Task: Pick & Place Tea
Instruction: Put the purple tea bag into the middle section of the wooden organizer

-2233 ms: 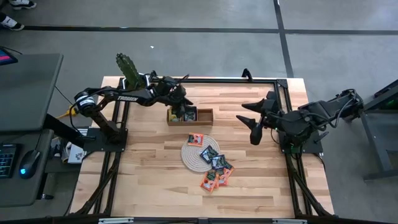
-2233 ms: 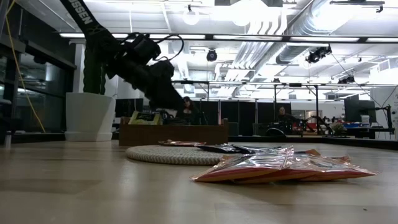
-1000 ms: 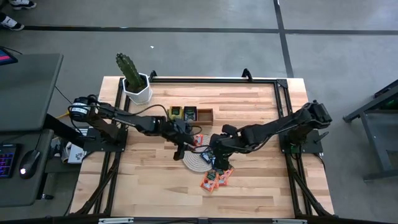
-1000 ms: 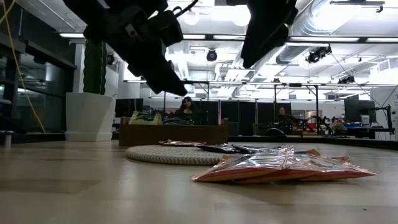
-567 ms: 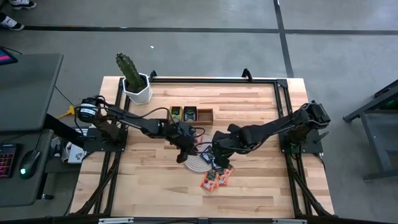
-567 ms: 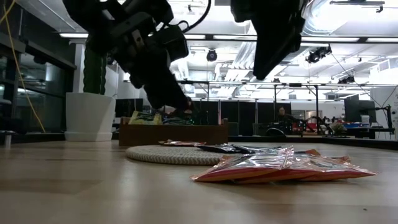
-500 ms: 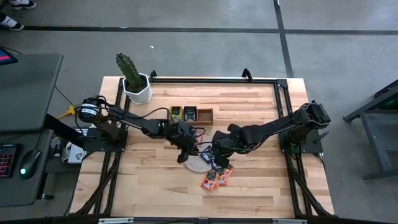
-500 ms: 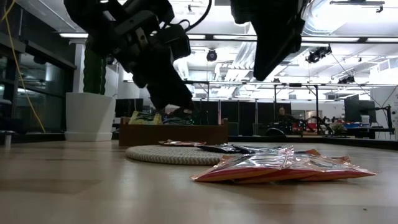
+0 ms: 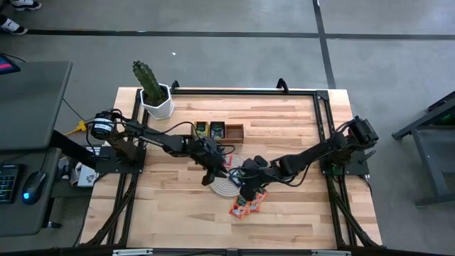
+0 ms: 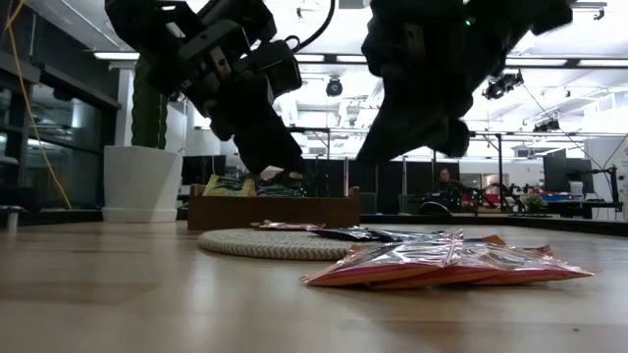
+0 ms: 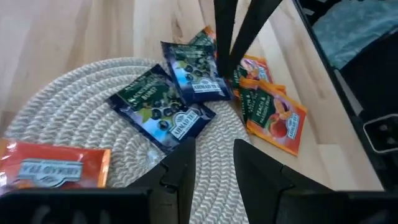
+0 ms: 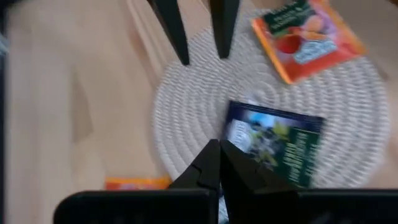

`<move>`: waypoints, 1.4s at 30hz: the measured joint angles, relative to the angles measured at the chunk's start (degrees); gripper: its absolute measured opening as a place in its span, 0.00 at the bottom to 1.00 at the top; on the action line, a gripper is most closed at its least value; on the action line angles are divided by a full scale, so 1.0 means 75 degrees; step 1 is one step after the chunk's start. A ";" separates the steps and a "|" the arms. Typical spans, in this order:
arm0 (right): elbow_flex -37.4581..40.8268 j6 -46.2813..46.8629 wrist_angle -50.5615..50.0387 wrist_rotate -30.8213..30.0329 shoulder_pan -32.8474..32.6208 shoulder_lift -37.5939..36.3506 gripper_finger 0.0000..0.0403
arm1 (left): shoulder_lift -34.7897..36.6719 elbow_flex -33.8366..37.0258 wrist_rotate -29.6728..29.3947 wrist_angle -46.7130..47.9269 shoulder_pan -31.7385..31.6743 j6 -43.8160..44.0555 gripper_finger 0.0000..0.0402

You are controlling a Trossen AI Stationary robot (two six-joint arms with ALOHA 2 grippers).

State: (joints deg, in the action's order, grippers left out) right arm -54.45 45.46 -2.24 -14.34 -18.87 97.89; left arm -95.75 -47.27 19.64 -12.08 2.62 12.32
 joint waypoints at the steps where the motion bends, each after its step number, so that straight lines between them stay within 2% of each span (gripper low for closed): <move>1: 0.0172 0.0062 0.0384 0.0034 -0.0003 0.0000 0.00 | -0.0075 -0.0007 0.0044 -0.0032 -0.0007 -0.0028 0.26; 7: 0.0782 0.0360 0.1219 0.0098 0.0007 0.0000 0.00 | -0.0089 -0.0006 0.0156 0.0008 -0.0071 -0.0089 0.26; 13: 0.0841 0.0273 0.1495 0.0258 0.0017 0.0046 0.00 | -0.0092 -0.0003 0.0068 0.0037 -0.0067 -0.0097 0.26; 18: 0.0826 0.0113 0.1901 0.0528 0.0020 0.0514 0.00 | -0.0092 -0.0003 0.0111 0.0041 -0.0185 -0.0208 0.26; 28: 0.0529 -0.0148 0.1754 0.0545 0.0304 0.0857 0.00 | -0.0092 -0.0003 0.0229 0.0107 -0.0249 -0.0211 0.26; 33: 0.0529 -0.0304 0.1301 0.0790 0.0425 0.0863 0.00 | -0.0092 -0.0003 0.0238 0.0188 -0.0251 -0.0214 0.26; 42: 0.0504 -0.0443 0.1311 0.1318 0.0423 0.1121 0.00 | -0.0092 -0.0003 0.0122 0.0242 -0.0251 -0.0223 0.26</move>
State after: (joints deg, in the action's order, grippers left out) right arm -50.67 42.14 7.59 -4.46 -15.70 106.29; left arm -96.44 -47.29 20.55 -10.27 0.73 10.65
